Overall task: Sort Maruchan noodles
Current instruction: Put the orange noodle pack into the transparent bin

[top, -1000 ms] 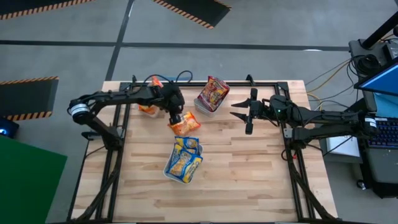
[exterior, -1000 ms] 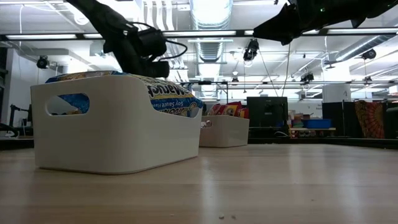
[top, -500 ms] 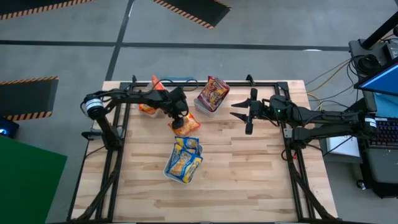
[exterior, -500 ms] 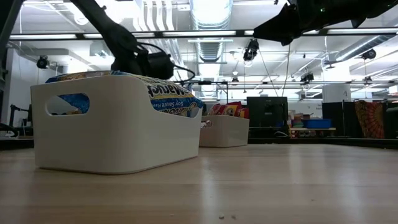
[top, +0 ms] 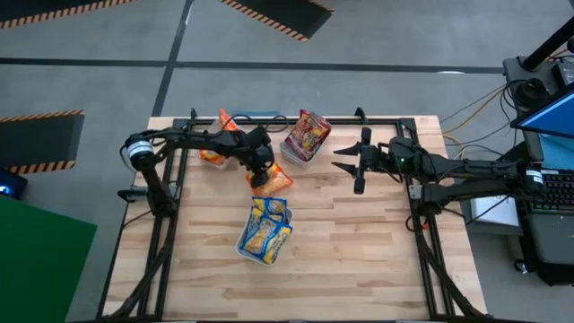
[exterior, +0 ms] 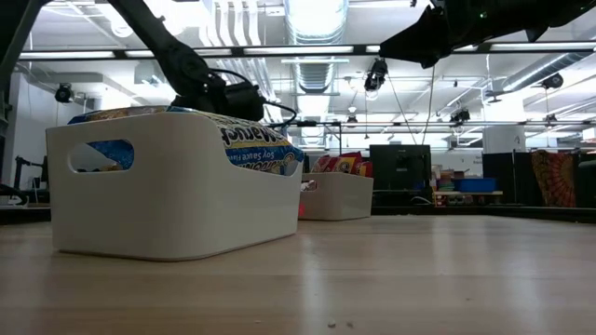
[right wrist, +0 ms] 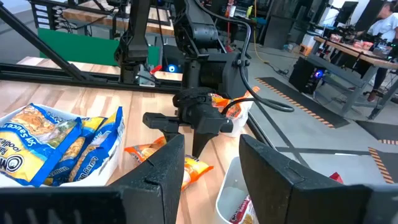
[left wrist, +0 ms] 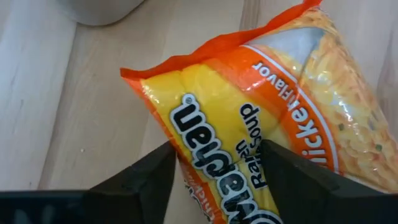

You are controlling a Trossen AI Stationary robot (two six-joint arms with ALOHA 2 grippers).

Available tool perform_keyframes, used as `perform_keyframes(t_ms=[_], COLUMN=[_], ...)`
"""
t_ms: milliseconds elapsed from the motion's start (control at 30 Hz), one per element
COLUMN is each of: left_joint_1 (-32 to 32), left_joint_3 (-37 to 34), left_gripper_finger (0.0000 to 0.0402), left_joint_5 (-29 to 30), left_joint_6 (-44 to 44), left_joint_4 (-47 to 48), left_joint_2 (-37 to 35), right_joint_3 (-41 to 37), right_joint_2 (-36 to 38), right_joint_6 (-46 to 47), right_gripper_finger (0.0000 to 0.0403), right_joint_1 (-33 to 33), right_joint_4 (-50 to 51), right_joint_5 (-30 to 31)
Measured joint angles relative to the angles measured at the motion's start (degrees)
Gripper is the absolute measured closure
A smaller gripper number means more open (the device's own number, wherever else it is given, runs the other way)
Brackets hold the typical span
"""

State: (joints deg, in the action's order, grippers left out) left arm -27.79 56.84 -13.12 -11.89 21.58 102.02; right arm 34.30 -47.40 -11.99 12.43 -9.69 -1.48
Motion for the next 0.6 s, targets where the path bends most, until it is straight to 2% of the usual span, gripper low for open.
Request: perform_keyframes(t_ms=[400, 500, 600], left_joint_1=[0.47, 0.63, 0.70], left_joint_3=[-0.04, -0.15, -0.31], left_gripper_finger=[0.0357, 0.0387, 0.0399], left_joint_5=[0.40, 0.86, 1.11], left_joint_6=[-0.18, -0.17, -0.35], left_joint_4=[0.07, 0.58, 1.27], left_joint_2=[-0.61, -1.83, -4.13], right_joint_3=[0.00, 0.00, 0.00], right_joint_2=[0.00, -0.02, 0.00], right_joint_6=[-0.22, -0.22, -0.22], right_gripper_finger=[0.0261, 0.0258, 0.0257], right_joint_1=[0.00, 0.00, 0.00], right_joint_4=[0.00, -0.02, -0.02], right_joint_5=[0.02, 0.02, 0.02])
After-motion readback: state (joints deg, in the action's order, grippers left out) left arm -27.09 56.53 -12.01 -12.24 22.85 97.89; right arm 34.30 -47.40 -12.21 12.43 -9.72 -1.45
